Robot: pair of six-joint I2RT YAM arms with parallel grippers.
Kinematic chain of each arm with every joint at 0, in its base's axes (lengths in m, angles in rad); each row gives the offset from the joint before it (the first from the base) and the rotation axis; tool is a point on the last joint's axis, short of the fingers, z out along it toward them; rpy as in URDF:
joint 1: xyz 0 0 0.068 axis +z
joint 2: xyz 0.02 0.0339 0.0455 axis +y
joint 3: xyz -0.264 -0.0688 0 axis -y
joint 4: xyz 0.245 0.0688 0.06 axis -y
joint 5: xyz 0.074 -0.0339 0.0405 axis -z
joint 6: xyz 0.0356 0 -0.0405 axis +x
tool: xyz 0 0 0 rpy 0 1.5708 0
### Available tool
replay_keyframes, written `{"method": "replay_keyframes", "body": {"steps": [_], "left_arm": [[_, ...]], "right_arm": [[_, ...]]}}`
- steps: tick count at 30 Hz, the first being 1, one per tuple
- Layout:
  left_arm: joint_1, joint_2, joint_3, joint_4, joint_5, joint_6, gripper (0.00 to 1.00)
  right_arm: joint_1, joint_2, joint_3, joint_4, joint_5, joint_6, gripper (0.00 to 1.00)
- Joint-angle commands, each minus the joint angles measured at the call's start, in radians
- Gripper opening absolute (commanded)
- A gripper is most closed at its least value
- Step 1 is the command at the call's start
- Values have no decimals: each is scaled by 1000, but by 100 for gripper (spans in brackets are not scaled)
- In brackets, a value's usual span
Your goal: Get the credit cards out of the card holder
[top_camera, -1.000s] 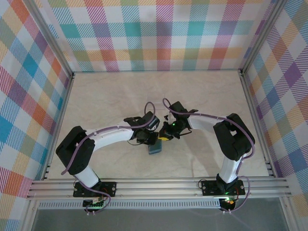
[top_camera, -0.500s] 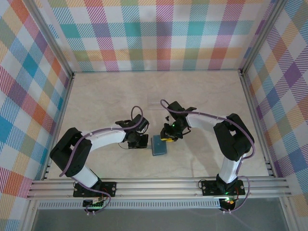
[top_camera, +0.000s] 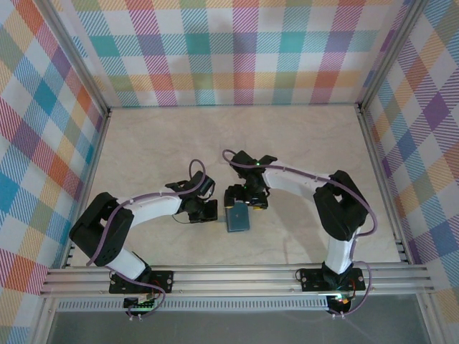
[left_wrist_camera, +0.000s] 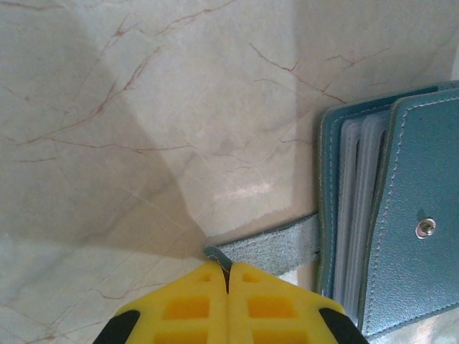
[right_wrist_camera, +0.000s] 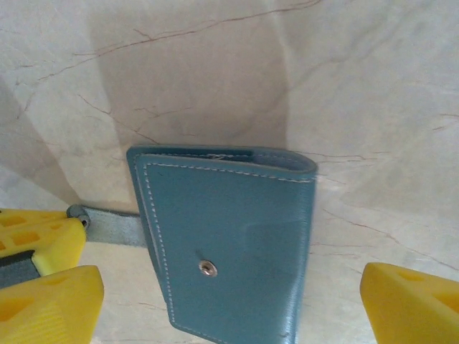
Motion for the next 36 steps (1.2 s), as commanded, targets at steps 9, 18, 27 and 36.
{"method": "replay_keyframes", "body": {"steps": [9, 18, 27, 36], "left_arm": [[17, 1, -50, 5, 30, 13, 6], [23, 13, -50, 11, 45, 22, 6], [23, 18, -52, 13, 42, 19, 6], [23, 25, -50, 7, 33, 11, 6]], "right_arm": [[25, 145, 143, -98, 112, 104, 94], [25, 195, 187, -112, 145, 113, 93], [25, 152, 172, -131, 169, 109, 91], [25, 109, 161, -153, 172, 101, 89]]}}
